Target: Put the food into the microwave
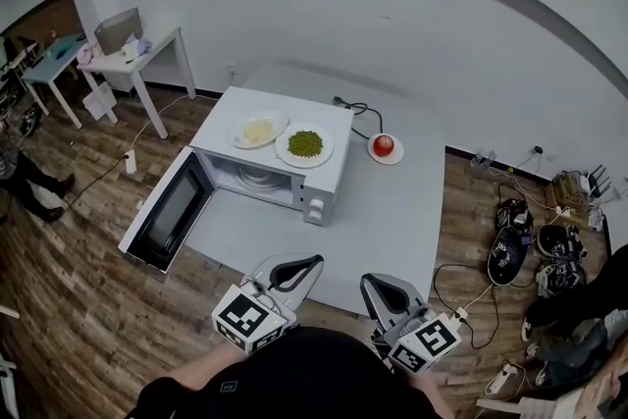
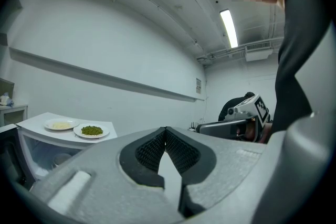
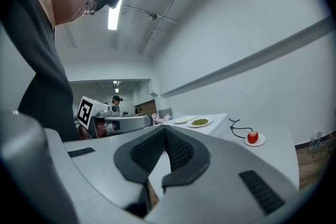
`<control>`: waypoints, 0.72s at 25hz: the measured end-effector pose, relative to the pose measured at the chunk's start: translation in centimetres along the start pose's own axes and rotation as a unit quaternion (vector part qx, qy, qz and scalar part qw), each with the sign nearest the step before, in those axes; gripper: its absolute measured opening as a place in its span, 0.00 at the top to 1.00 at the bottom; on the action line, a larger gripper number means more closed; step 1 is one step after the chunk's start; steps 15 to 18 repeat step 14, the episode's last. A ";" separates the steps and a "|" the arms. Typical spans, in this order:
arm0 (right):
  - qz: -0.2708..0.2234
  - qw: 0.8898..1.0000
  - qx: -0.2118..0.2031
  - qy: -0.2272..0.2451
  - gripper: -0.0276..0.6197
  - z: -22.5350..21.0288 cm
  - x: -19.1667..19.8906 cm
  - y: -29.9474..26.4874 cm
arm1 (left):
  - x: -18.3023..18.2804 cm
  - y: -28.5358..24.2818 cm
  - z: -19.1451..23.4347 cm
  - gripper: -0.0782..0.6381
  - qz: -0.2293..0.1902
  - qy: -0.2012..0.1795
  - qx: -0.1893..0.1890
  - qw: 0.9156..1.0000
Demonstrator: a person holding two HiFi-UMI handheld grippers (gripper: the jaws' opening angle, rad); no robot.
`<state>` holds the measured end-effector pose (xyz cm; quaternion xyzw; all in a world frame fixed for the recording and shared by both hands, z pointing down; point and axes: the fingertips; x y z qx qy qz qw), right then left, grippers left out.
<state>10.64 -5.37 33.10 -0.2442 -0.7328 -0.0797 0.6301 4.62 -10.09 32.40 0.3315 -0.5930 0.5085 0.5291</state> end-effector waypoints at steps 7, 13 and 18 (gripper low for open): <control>0.004 1.000 -0.007 -0.004 0.94 0.0 0.4 -0.1 | 0.2 0.1 -0.1 0.88 0.004 -0.002 -0.005 1.000; 0.006 1.000 -0.008 -0.006 0.94 0.0 0.5 -0.3 | 0.5 0.1 -0.5 0.88 0.011 -0.003 -0.002 1.000; 0.007 1.000 -0.008 -0.007 0.94 0.0 0.6 -0.3 | 0.5 0.1 -0.5 0.88 0.012 -0.004 -0.002 1.000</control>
Point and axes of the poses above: the fingertips, and each gripper's own axes: y backward along the fingers, z to its left, x out of its underside, and after that the axes turned 9 degrees about z, right-handed
